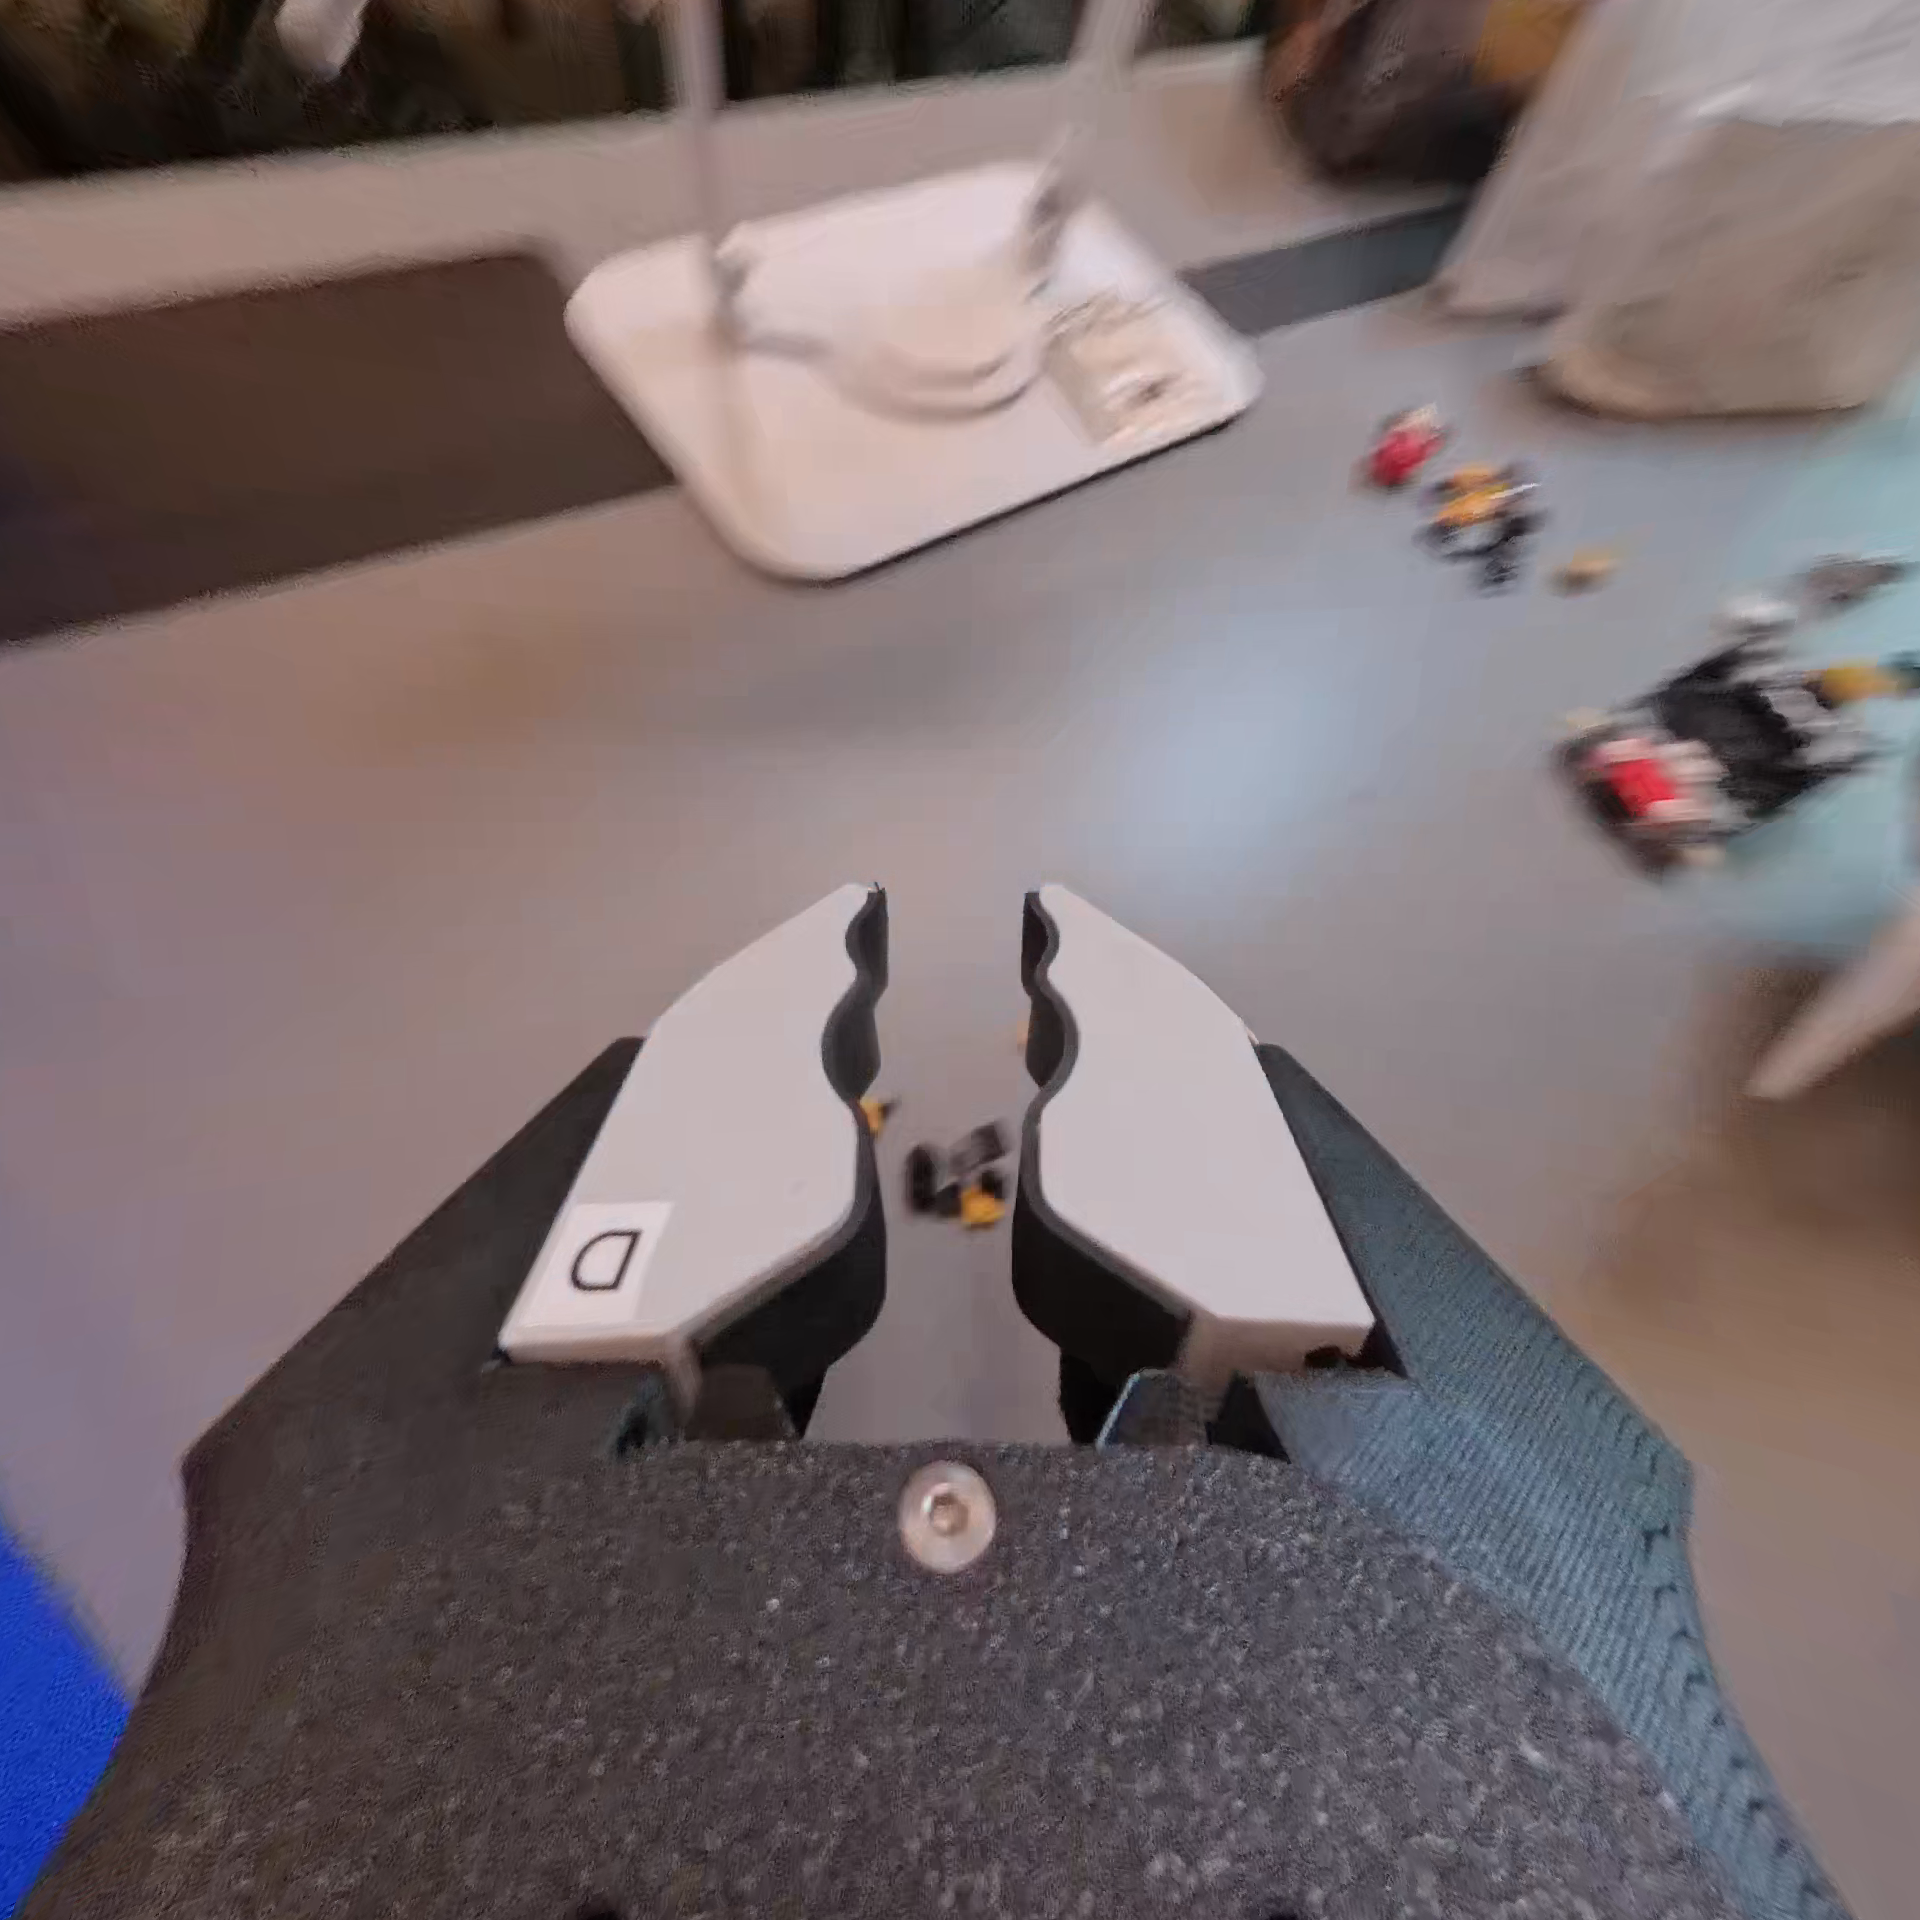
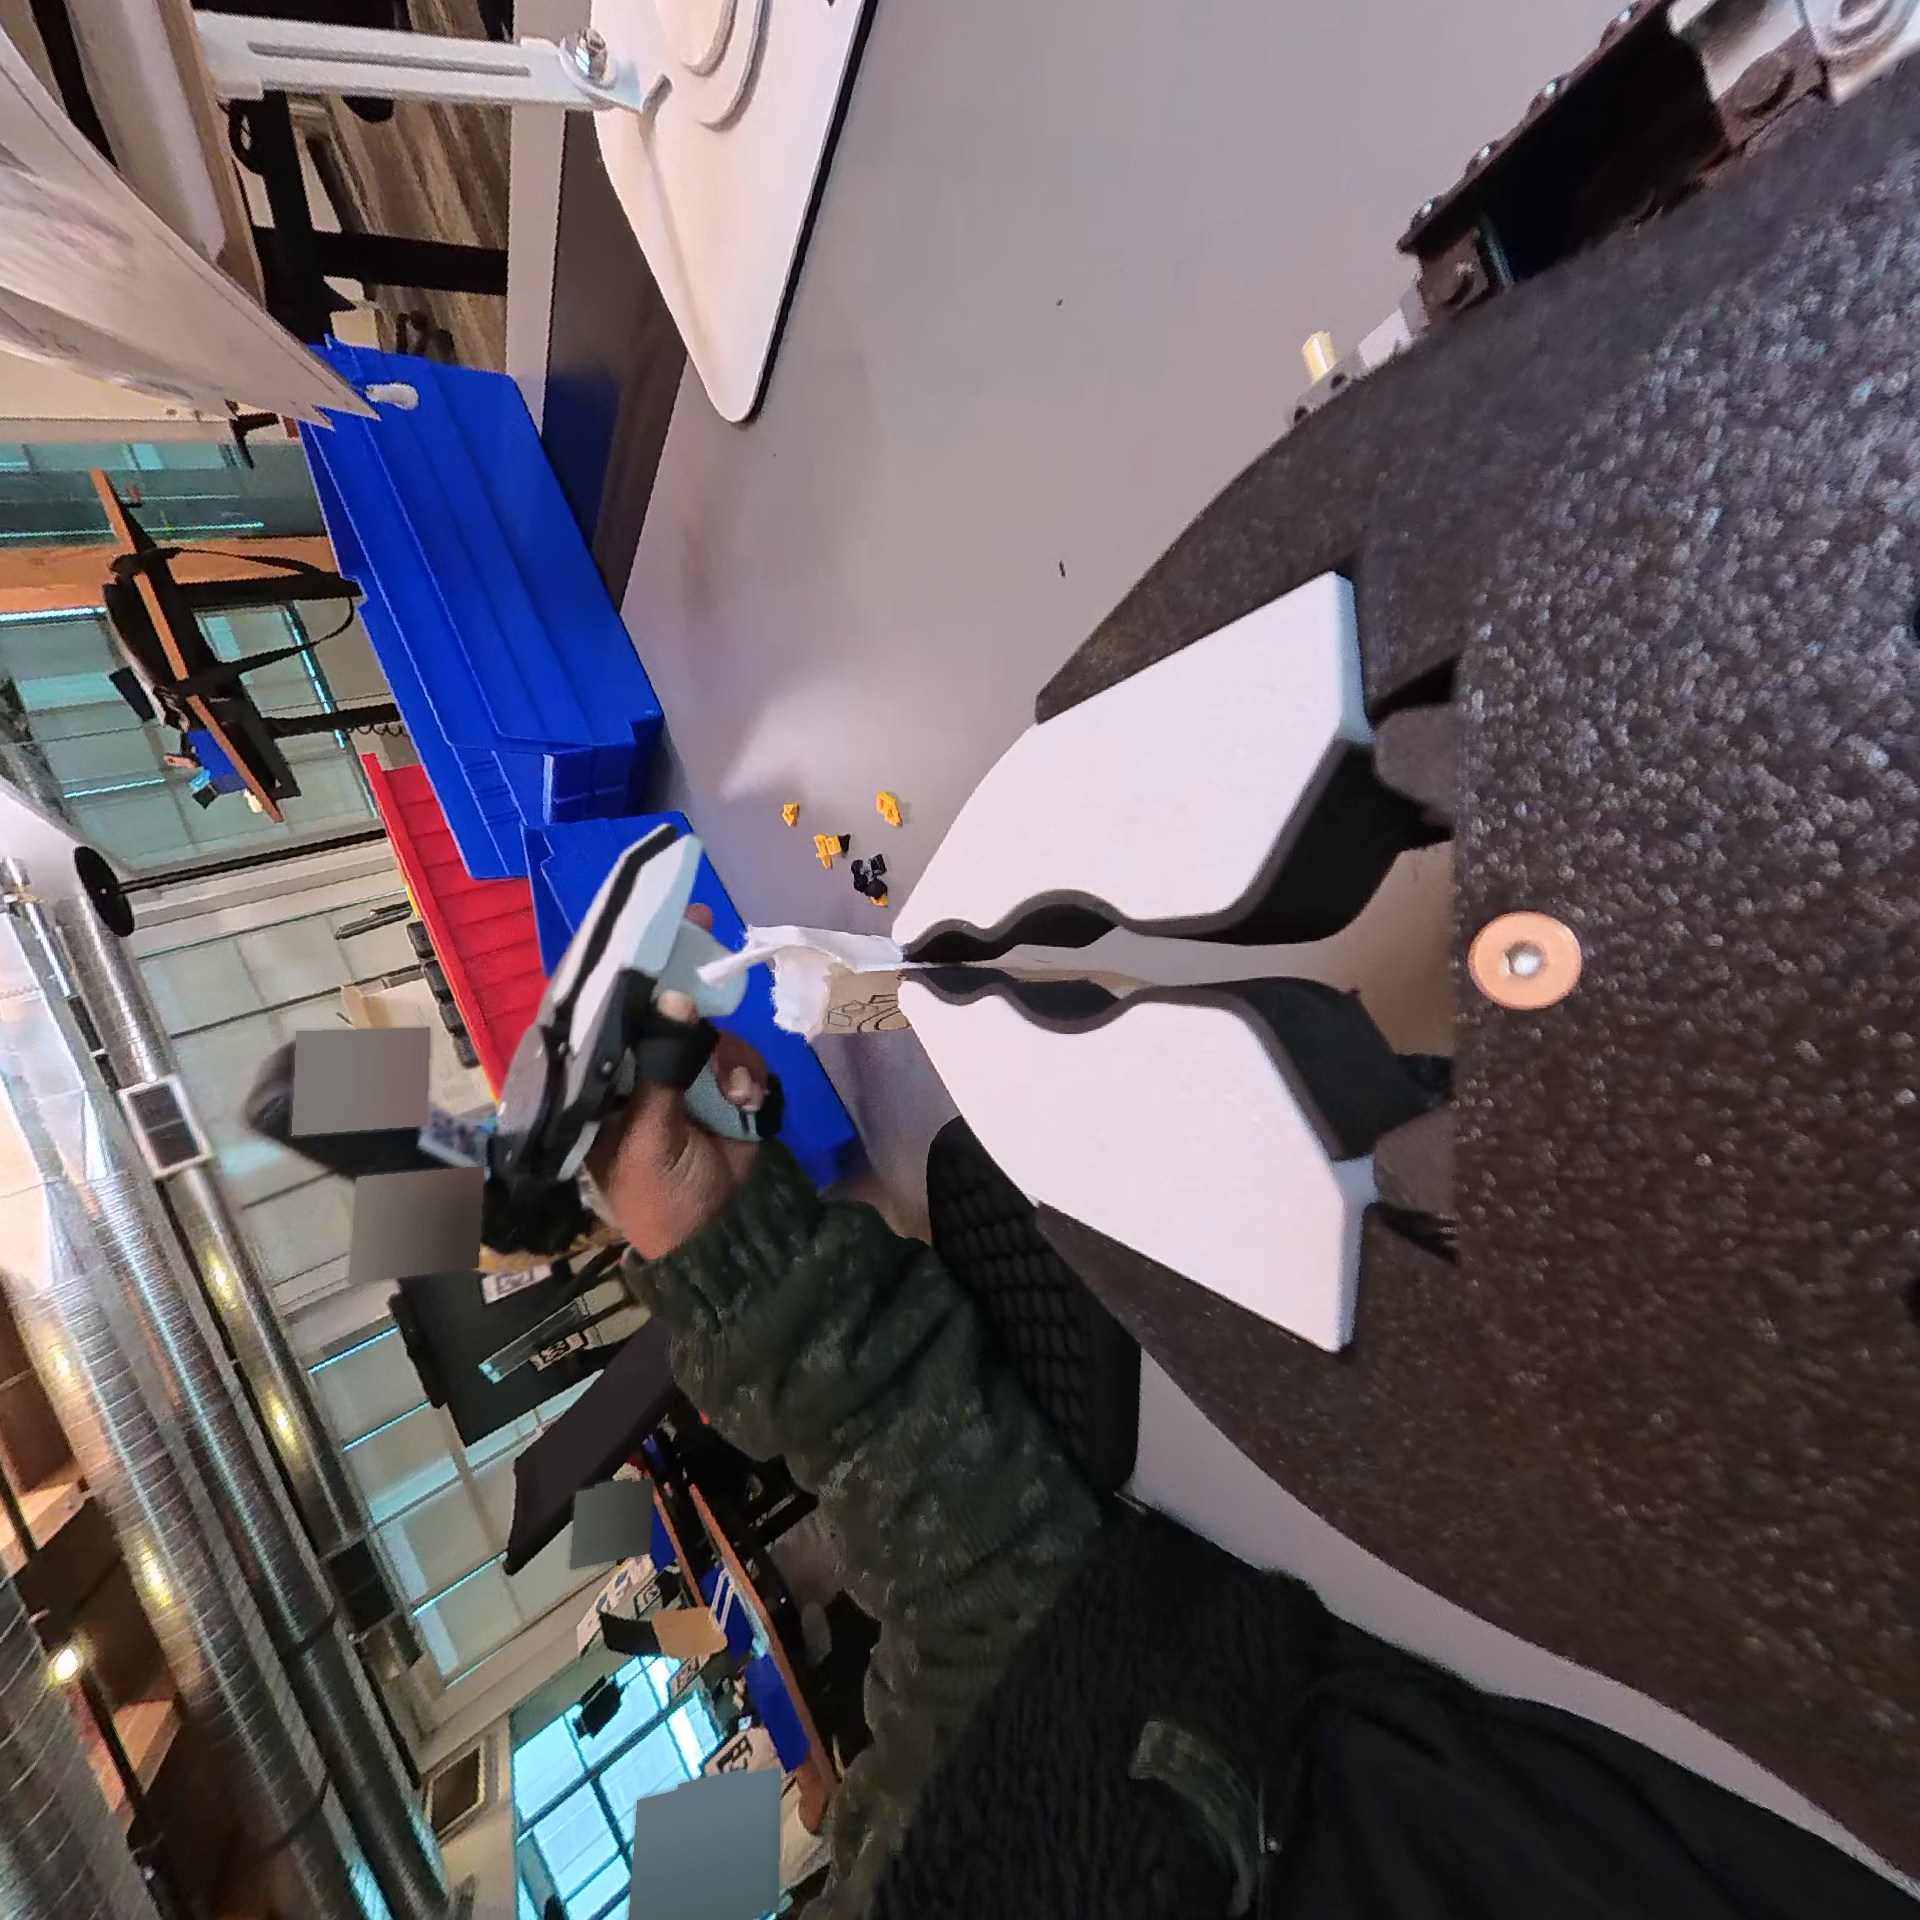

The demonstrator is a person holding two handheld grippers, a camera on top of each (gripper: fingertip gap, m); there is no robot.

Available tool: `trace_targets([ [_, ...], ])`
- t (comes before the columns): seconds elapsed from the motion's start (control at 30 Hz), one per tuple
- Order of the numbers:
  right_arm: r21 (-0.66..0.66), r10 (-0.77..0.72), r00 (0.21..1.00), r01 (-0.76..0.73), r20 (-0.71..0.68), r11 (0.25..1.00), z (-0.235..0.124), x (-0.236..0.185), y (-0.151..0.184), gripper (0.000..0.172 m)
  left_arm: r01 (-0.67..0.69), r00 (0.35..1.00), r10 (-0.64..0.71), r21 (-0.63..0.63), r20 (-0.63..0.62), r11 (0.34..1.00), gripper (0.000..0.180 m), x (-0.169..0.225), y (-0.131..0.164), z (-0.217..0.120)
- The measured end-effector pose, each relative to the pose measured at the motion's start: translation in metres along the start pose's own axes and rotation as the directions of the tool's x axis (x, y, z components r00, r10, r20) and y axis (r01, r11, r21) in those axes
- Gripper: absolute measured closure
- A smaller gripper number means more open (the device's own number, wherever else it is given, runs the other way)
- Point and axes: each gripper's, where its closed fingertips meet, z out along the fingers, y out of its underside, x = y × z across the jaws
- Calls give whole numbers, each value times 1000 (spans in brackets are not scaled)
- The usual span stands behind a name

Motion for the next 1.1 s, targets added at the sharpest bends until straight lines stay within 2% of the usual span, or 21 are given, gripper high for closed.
trace_targets([
  [0.13,-14,-8,1000,8,0,1000,2,-1,3,171,48,977,-22,-117,212,992,153,-54,33,9],
  [0.2,-18,-7,1000,7,2,1000,2,-1,4,171,54,968,-11,-166,252,985,153,-67,45,12],
  [0.37,-22,-1,1000,1,10,1000,2,-2,5,172,78,975,-21,-251,222,965,155,-72,67,20],
  [0.53,-25,-1,1000,1,13,1000,2,-2,5,171,84,988,-51,-232,143,969,171,-69,66,25],
  [0.67,-28,-2,1000,3,15,1000,3,-3,5,171,39,993,-10,-237,121,971,173,-65,65,25],
  [0.77,-34,-9,1000,10,15,999,3,-4,6,171,-7,1000,7,-148,2,989,173,-39,47,23],
  [0.83,-37,-10,1000,10,14,999,4,-3,7,171,-69,983,62,-35,-171,997,173,-1,25,15],
  [0.9,-46,-8,1000,8,11,999,4,-2,9,171,-136,919,158,86,-361,987,173,52,4,0],
  [0.97,-56,-10,1000,10,11,998,6,-2,11,172,-220,832,275,169,-481,961,173,102,-5,-11],
  [1.07,-68,-13,1000,14,14,998,7,-3,14,172,-341,722,417,240,-552,909,173,159,-3,-15],
  [1.1,-67,-13,1000,14,17,998,7,-4,14,172,-369,711,438,238,-550,898,173,169,0,-11],
])
